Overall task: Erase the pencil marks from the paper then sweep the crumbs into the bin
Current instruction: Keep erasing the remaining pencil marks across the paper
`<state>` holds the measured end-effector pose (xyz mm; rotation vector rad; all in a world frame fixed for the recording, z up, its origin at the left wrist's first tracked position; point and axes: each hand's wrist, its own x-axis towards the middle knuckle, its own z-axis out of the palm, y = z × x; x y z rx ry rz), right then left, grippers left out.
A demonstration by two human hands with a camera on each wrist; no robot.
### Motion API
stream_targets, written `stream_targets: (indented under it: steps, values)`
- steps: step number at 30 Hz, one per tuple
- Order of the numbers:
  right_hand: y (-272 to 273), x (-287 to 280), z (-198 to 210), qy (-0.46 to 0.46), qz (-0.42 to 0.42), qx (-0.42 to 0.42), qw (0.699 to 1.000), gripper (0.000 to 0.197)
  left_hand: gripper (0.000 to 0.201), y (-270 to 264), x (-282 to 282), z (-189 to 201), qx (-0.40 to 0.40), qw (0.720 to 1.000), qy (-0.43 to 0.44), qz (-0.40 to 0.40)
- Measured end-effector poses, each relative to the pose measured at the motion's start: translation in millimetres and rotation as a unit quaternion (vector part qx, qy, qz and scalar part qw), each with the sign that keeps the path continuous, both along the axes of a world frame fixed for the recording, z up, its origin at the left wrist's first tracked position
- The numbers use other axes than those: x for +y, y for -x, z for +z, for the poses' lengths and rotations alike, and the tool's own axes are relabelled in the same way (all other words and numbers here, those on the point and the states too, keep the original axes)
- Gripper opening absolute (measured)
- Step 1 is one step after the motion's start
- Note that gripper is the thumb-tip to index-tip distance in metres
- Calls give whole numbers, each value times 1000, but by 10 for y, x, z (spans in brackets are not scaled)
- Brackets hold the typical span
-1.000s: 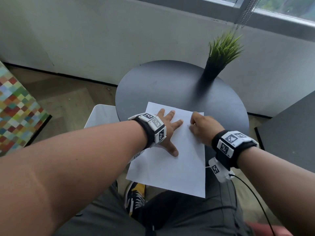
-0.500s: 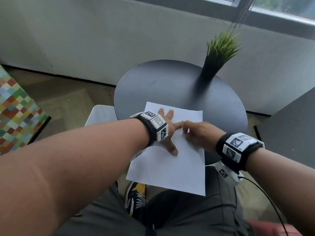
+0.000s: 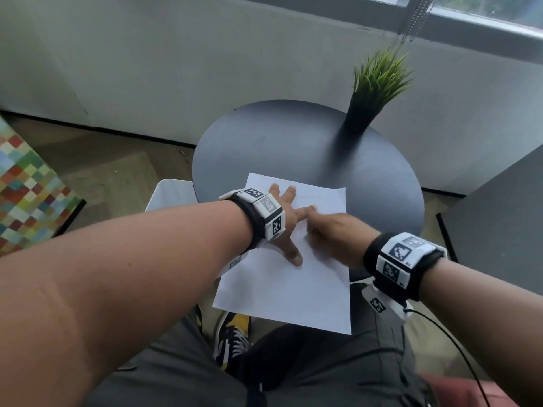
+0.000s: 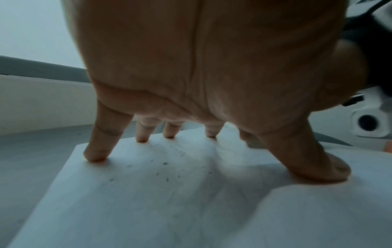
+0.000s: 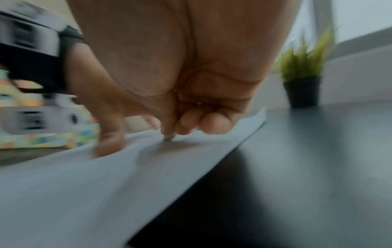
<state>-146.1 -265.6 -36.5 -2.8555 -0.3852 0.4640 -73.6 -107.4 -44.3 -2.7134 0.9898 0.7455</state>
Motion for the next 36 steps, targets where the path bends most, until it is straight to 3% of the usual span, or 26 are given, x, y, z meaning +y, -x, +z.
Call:
stream_targets:
  steps: [1,3,6,7,11,12,17,22,26,29,31,34,36]
  values:
    - [62,39,3,-26,34,29,999,10,128,-1,-1,1,0,1000,-3,0]
    - [15,-36,34,-34,18,38,999,9,127,1,-13,9,1,1000,-6,0]
    - [-171,-241,26,-5,-145,-15,989,11,126,20,-23,23,3,1000,-4,5]
    - [-158,-241,8,-2,-153,-21,988,13,127,22,-21,23,4,1000,-4,7]
    - [89,13,-31,-21,21,40,999,6,127,6,-4,20,9,1000,-6,6]
    - [90,-4,-16,-25,27,46,998,5,127,10,-4,26,11,1000,-6,7]
    - [-199,-318,-54,-61,-198,-2,978,13,126,-9,-6,20,1,1000,-11,9]
    - [-271,-228,-108,-59,-242,-4,968,15,119,-43,32,103,-33,999,5,-19]
    - [-188,-148,-62,-19,-202,-18,979,18,125,60,70,75,-13,1000,7,-12]
    - [-17,51,-67,-13,-45,-4,999,17,136,124,56,13,-13,1000,7,-3]
    - [22,69,-53,-11,8,20,1000,16,139,144,43,5,-13,1000,3,-1]
    - [-159,-144,6,25,-117,-4,993,19,139,138,23,3,-12,1000,-13,-2]
    - [-161,-158,6,46,-140,-16,989,19,139,130,14,2,-10,1000,-16,0]
